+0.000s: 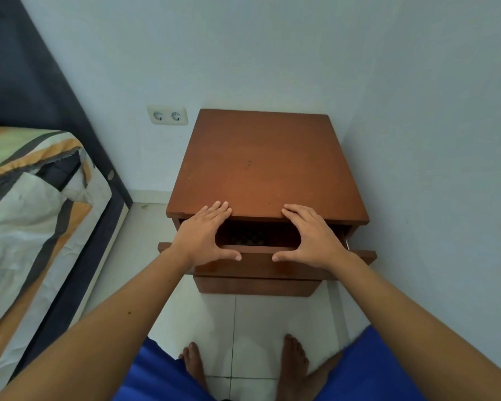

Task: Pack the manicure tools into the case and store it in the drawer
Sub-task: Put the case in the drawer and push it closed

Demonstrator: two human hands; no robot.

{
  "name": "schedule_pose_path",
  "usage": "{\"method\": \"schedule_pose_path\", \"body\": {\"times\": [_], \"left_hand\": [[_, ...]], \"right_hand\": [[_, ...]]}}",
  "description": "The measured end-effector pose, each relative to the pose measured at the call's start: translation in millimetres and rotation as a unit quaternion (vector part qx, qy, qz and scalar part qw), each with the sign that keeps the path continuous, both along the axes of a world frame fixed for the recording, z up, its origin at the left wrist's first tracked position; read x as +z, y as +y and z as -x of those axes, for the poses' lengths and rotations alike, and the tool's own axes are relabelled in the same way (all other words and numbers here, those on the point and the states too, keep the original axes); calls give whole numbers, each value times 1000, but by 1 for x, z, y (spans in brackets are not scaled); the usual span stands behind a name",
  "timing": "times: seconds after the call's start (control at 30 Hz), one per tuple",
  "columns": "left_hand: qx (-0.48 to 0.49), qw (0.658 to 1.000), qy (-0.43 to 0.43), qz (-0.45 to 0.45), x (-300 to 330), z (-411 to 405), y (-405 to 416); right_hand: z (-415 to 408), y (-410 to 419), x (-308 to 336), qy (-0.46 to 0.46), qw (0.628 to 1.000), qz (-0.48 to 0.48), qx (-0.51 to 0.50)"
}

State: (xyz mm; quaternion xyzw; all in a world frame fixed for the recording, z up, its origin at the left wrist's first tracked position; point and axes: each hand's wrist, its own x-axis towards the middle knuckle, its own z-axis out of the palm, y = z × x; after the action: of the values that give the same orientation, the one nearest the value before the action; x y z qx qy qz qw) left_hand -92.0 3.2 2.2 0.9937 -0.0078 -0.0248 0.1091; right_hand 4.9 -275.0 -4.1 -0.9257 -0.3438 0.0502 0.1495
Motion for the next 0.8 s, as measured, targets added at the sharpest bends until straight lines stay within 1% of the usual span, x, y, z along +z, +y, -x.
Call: {"method": "schedule_pose_path", "body": {"times": [0.13,0.23,0.4,0.57,0.8], "left_hand": [[60,994,-73,49,-17,-5,1],[59,988,-129,57,-23,-13,6],[65,984,-151,69,-28,-28,17],[51,972,-223,55,-32,-34,18],[45,975,-205,78,-36,-34,25]], "right_hand": [[-11,9,-6,-35,999,-23,-15],[-19,11,-12,-54,997,-53,-17],[-32,14,-20,-89,988,-122,-9],[-39,17,-29,-100,979,-176,-17],[-39,16,-32,-98,978,-184,-20]]}}
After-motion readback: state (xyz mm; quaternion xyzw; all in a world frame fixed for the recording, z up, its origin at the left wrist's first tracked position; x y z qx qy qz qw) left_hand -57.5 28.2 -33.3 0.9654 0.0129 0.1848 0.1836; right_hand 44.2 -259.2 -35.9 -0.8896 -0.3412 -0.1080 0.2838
